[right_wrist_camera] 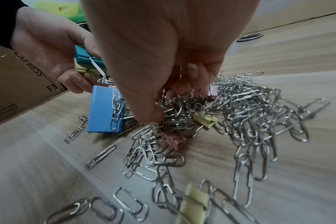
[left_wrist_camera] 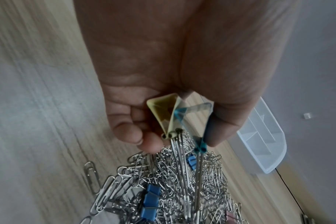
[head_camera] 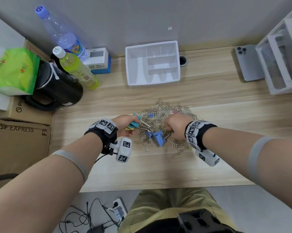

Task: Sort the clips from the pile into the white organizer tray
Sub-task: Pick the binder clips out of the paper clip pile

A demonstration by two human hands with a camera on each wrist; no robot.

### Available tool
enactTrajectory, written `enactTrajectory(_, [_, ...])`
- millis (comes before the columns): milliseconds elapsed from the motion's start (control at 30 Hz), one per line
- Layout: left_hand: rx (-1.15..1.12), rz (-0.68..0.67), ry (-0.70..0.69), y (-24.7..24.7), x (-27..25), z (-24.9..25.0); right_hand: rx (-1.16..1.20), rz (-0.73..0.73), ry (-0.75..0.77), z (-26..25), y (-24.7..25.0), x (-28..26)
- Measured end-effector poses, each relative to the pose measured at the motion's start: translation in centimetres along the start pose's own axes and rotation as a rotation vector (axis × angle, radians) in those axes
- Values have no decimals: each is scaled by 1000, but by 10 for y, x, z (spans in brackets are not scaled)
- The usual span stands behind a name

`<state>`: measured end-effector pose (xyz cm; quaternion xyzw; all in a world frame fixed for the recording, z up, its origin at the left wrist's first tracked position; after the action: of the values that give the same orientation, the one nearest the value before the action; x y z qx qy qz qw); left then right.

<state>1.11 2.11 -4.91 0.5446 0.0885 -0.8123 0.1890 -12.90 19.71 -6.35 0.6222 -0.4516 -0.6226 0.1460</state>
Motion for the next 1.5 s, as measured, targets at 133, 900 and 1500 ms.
enactTrajectory(133, [11,13,-15,2,-2,3,14,-19,14,2,-1,-3])
enactTrajectory(900, [18,32,-47,10,-12,25,91,198,49,34,8,-9])
enactTrajectory(1500, [-34,45,-29,13,-11,24,988,148,69,20,5,0])
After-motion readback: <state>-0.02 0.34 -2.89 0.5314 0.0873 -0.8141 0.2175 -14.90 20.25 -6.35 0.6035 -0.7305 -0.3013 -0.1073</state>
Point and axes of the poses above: each hand's wrist, its own x-axis towards the middle knuckle, its own y-axis out of the back of the hand, z = x × y, the point moved 2 cm from there along x, towards the middle knuckle, and after that the axes turned 4 degrees about -x, right-handed, at the moved point
